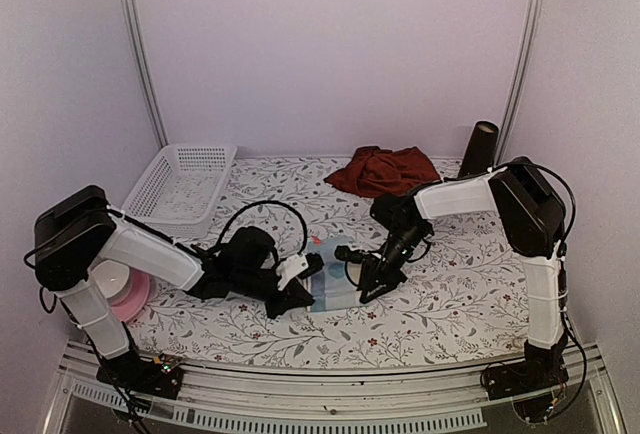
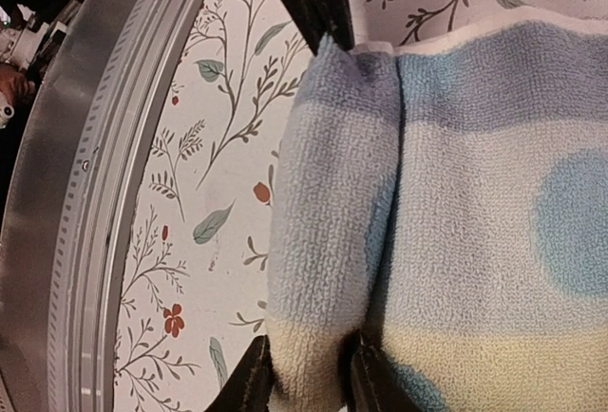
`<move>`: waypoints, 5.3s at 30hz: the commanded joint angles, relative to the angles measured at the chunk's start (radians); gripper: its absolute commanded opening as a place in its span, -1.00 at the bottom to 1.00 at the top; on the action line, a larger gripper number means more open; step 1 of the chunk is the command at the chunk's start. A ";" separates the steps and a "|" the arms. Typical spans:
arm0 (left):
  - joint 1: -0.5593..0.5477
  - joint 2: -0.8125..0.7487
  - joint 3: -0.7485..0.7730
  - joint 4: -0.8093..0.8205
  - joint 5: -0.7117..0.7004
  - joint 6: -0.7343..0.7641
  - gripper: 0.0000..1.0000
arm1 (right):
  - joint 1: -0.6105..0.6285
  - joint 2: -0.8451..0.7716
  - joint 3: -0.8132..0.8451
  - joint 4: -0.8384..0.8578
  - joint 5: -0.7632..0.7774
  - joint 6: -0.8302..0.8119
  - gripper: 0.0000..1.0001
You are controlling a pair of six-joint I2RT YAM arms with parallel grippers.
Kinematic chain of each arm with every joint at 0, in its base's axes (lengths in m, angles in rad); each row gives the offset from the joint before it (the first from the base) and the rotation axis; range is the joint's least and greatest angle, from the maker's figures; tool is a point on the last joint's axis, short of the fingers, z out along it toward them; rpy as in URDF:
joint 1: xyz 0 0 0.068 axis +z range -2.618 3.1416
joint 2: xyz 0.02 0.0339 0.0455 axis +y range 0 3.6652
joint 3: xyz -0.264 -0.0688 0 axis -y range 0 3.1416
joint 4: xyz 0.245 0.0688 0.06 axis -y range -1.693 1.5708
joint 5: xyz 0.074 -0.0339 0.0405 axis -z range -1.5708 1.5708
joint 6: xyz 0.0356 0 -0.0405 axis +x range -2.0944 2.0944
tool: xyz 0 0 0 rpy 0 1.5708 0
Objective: Roll the towels
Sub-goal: Roll the towel at the center of the board.
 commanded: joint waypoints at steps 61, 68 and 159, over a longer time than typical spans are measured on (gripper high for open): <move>0.096 0.013 0.037 -0.050 0.040 -0.089 -0.56 | 0.113 -0.173 -0.245 0.390 0.339 0.027 -0.13; 0.095 -0.046 -0.002 -0.011 0.058 -0.063 -0.19 | 0.126 -0.187 -0.258 0.411 0.355 0.033 -0.57; -0.088 0.076 0.124 -0.112 -0.062 0.028 -1.00 | 0.045 -0.364 -0.293 0.238 0.176 -0.186 0.10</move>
